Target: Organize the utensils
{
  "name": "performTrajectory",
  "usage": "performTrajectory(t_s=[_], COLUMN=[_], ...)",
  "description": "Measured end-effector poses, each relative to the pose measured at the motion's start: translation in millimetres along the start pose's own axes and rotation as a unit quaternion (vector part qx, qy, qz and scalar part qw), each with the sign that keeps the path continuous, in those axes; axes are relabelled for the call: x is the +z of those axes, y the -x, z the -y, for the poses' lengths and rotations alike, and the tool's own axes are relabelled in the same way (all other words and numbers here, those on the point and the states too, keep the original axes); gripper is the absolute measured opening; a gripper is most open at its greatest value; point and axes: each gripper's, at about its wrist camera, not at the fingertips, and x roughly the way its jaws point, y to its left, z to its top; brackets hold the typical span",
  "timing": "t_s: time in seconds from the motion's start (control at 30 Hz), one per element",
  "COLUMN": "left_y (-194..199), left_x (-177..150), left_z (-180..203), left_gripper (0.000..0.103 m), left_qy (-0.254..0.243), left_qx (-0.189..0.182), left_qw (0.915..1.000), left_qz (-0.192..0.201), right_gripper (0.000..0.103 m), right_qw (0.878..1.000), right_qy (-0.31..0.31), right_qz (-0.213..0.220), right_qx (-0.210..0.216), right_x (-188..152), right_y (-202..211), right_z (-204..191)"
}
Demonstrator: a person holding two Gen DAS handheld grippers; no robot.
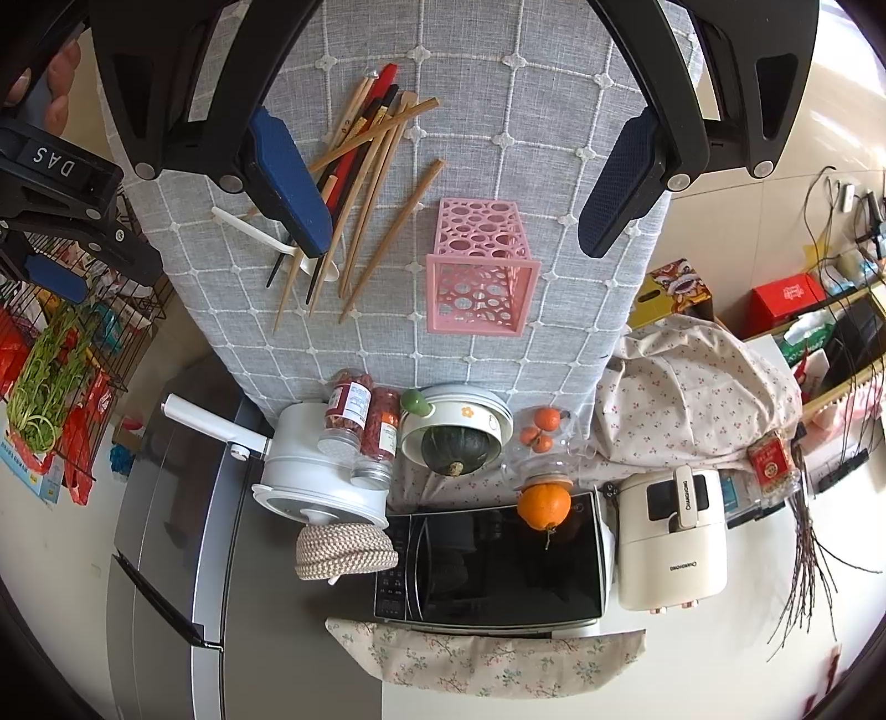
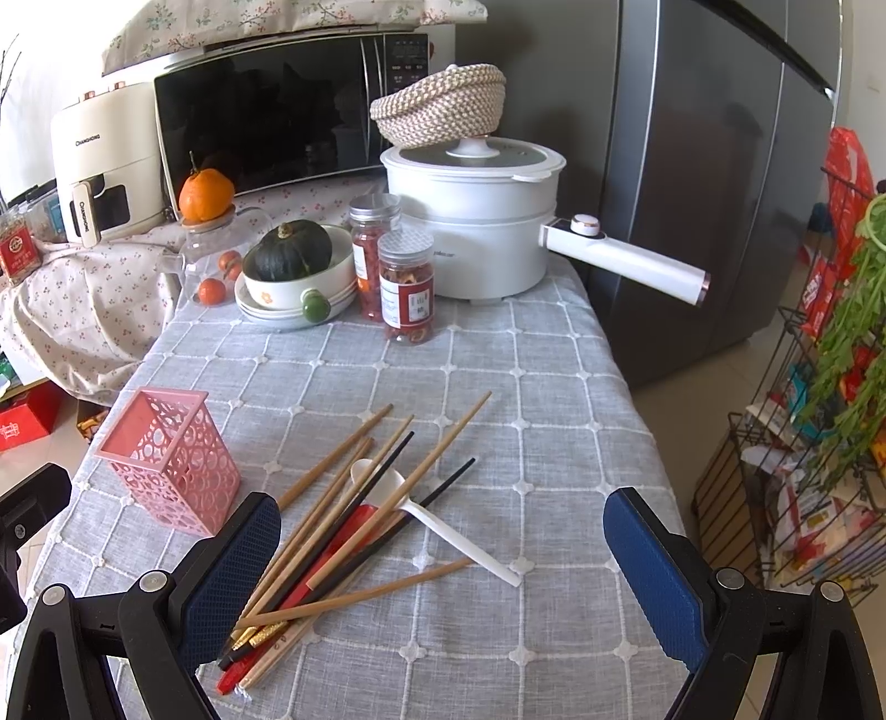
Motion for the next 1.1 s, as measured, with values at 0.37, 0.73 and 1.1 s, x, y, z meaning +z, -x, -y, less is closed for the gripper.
performTrajectory(t_s=[0.37, 0.73, 1.1], left_y=[-0.1, -0.1, -0.3], left_x=[-0.3, -0.4, -0.4], left_z=[0.3, 0.4, 2.8], left_gripper=[0.092, 0.092, 0.092], left_qy=[0.000, 0.000, -0.003], left_qx=[0.000, 0.000, -0.002], left_qw=[1.0000, 1.0000, 1.0000], left_qz=[0.000, 0.000, 0.000], right_gripper=[0.097, 0.097, 0.097], right_qw=[1.000, 1.000, 1.000], right_qy=[0.000, -0.001, 0.002], right_qz=[0.000, -0.002, -0.010], right_qx=[0.000, -0.001, -0.001], right_x=[0.1, -0.3, -1.9], right_y=[0.0, -1.0, -5.4], right_z=[0.0, 0.7, 1.3])
